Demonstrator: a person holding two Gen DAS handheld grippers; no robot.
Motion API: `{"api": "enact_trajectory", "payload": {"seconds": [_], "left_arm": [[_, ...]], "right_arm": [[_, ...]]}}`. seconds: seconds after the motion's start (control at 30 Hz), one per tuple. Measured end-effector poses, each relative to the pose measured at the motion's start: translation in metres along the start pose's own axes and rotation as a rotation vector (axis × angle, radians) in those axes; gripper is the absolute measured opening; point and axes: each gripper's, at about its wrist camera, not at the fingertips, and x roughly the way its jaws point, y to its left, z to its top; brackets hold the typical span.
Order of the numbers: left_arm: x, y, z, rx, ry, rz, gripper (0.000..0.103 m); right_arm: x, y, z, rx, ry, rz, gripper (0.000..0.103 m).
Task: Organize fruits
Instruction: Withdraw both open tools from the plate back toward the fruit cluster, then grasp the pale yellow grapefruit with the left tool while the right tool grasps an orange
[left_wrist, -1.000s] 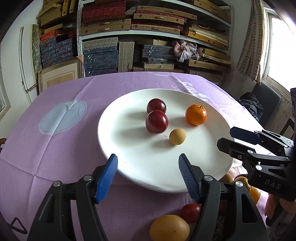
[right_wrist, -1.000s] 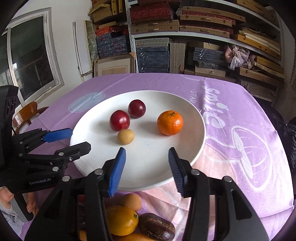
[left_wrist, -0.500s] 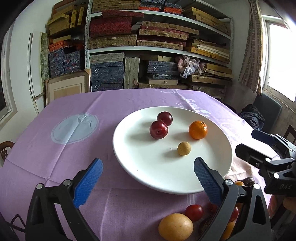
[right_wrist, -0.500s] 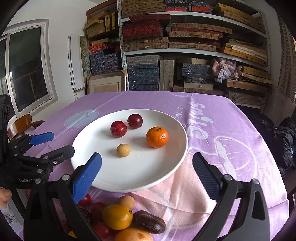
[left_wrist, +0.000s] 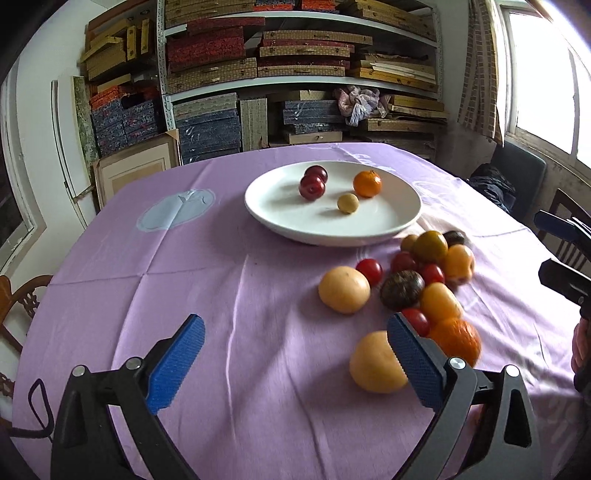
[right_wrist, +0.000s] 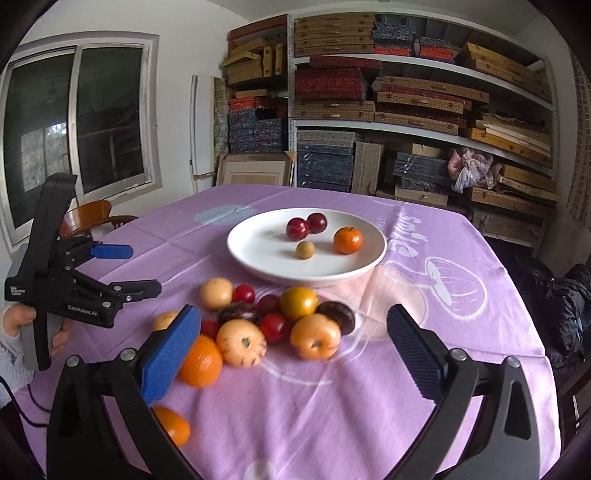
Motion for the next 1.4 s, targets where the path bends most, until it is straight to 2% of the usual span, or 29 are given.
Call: {"api": "enact_trajectory", "payload": {"seconds": [0.13, 0.3, 0.43, 0.53, 0.67, 0.87, 1.07, 1.23, 1.4], "left_arm": [[0.004, -0.011, -0.016, 0.023, 0.027, -0.04, 0.1], [0.009, -0.017, -0.018, 0.038, 0.036, -0.073, 0.1], [0.022, -0.024, -0.014, 0.054, 0.082, -0.076, 0.1], [0.031, -0.025, -0.01, 0.042, 0.109, -0.072, 0.1], [0.032, -0.022, -0.009, 0.042, 0.107, -0.055, 0.1], [0.031, 0.0, -0.011, -0.016, 0.111, 0.021, 0.1], [0.035, -0.01, -0.011, 0.013, 0.138, -0.097, 0.1], [0.04, -0.008, -0.012, -0.012, 0.154, -0.19, 0.1], [0.046, -0.005, -0.014, -0.051, 0.182, -0.208, 0.1]], "right_arm": [[-0.016, 0.012, -0.019, -0.025, -0.04, 0.017, 0.099], [-0.014, 0.008, -0.022, 0.006, -0.019, 0.03, 0.099], [-0.011, 0.005, -0.02, 0.026, -0.008, 0.037, 0.099], [-0.011, 0.008, -0.019, 0.018, -0.005, 0.042, 0.099], [-0.01, 0.01, -0.018, 0.011, 0.0, 0.052, 0.099], [-0.009, 0.01, -0.018, 0.017, 0.006, 0.062, 0.099], [-0.008, 0.014, -0.018, 0.005, 0.012, 0.074, 0.099], [-0.005, 0.028, -0.022, -0.035, 0.059, 0.144, 0.099], [0.001, 0.05, -0.028, -0.097, 0.145, 0.201, 0.099]]}}
